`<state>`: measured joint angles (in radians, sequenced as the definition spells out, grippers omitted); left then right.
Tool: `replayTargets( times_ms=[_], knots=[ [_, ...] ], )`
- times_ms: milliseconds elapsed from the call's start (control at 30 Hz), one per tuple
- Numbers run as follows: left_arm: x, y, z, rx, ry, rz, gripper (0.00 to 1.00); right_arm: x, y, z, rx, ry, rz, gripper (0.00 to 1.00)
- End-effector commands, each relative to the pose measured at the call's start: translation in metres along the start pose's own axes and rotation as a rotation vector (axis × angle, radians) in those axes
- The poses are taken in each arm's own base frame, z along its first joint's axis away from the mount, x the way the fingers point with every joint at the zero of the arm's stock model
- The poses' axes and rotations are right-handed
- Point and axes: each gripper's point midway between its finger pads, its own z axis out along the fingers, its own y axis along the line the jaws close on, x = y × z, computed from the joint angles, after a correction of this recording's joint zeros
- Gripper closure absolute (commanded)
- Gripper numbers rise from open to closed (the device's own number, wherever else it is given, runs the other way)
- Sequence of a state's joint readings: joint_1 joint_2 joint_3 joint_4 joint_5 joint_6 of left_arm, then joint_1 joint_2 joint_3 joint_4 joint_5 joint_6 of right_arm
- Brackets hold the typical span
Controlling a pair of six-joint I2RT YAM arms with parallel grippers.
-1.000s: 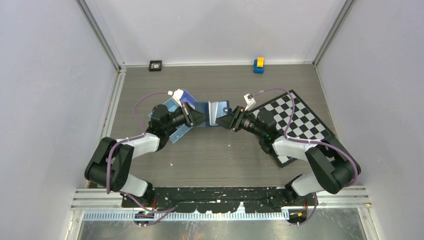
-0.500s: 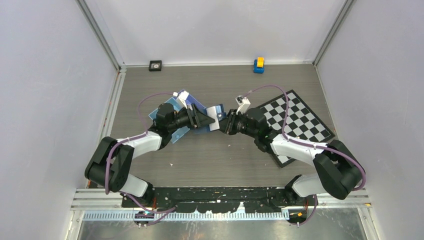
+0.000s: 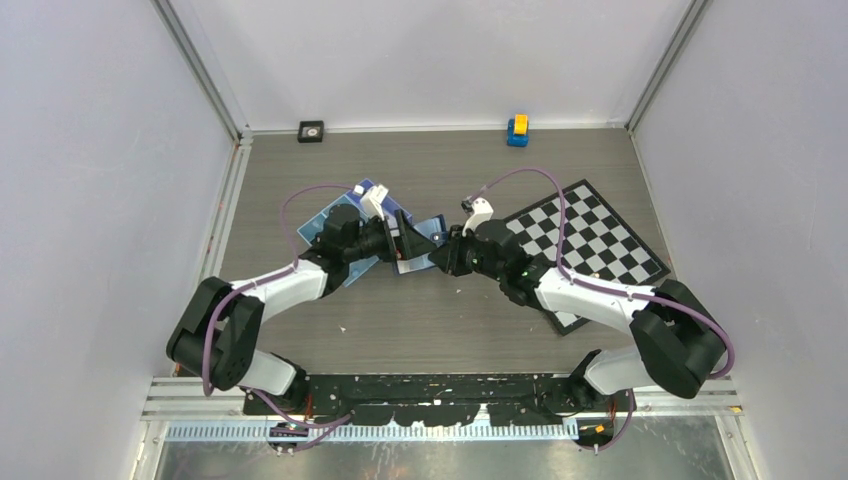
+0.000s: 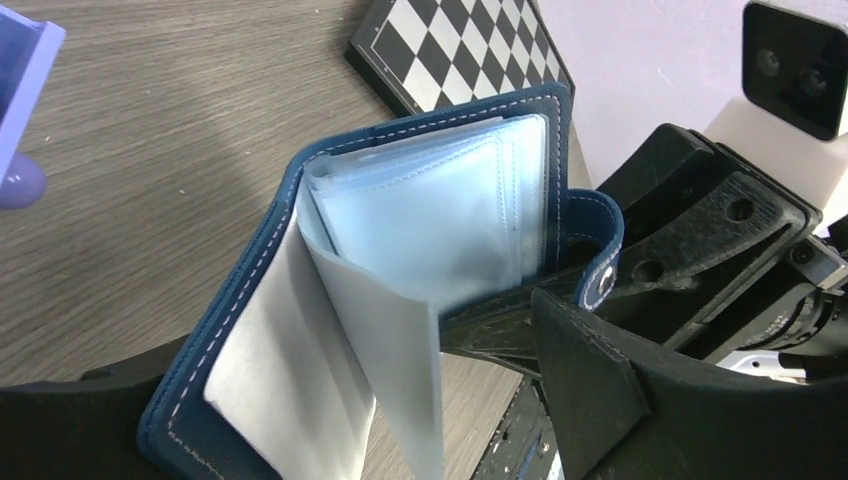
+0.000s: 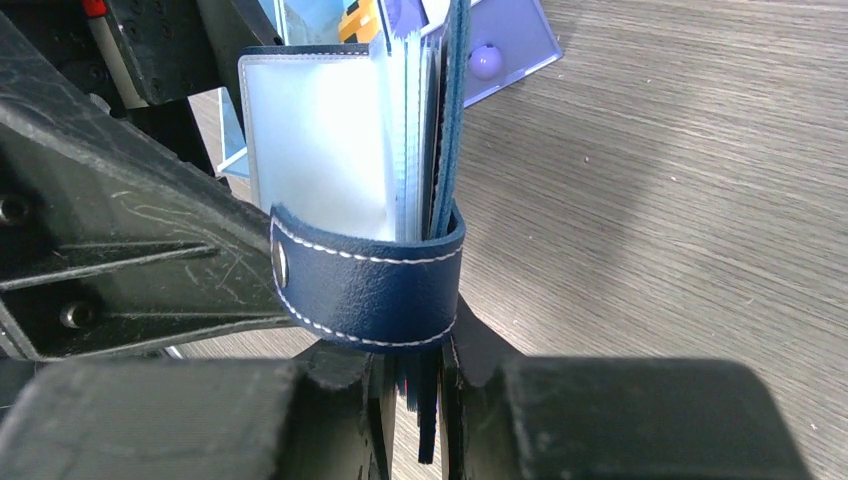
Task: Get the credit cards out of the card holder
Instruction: Remove the credit card from the card holder.
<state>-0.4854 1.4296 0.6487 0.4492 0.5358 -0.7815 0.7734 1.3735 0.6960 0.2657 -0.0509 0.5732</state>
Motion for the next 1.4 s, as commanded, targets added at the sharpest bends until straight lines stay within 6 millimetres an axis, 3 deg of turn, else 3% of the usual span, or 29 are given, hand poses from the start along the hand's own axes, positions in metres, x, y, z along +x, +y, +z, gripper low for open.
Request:
replayTargets(
  times_ms=[0,100,200,400,567,700,867,1133,1367],
  knots=[
    [-0.013,-0.003,0.004,-0.004,-0.023,0.024,0.16,-0.039,0.028,-0.008,-0.078,-0.140,-0.012,0.92],
    [-0.017,-0.004,0.002,0.034,-0.031,-0.008,0.24,-0.041,0.034,-0.012,-0.121,-0.153,0.000,0.92],
    [-0.024,-0.003,-0.002,0.093,-0.051,-0.061,0.44,-0.044,0.030,-0.014,-0.130,-0.165,0.036,0.91],
    [-0.028,0.004,-0.005,0.105,-0.064,-0.094,0.71,-0.046,0.029,-0.014,-0.195,-0.151,0.089,0.88],
    [-0.029,0.006,-0.006,0.084,-0.069,-0.093,0.81,-0.047,0.028,-0.015,-0.202,-0.146,0.088,0.57],
    [-0.028,0.012,-0.006,0.062,-0.067,-0.100,0.87,-0.053,0.022,-0.018,-0.179,-0.176,0.108,0.48],
    [-0.029,0.012,-0.007,0.062,-0.068,-0.099,0.96,-0.059,0.009,-0.021,-0.124,-0.216,0.135,0.58],
    [-0.029,0.015,-0.009,0.044,-0.075,-0.095,1.00,-0.064,-0.001,-0.028,-0.088,-0.252,0.154,0.56],
    [-0.030,0.007,-0.010,0.079,-0.078,-0.082,1.00,-0.061,0.001,-0.022,-0.098,-0.226,0.151,0.81]
  ],
)
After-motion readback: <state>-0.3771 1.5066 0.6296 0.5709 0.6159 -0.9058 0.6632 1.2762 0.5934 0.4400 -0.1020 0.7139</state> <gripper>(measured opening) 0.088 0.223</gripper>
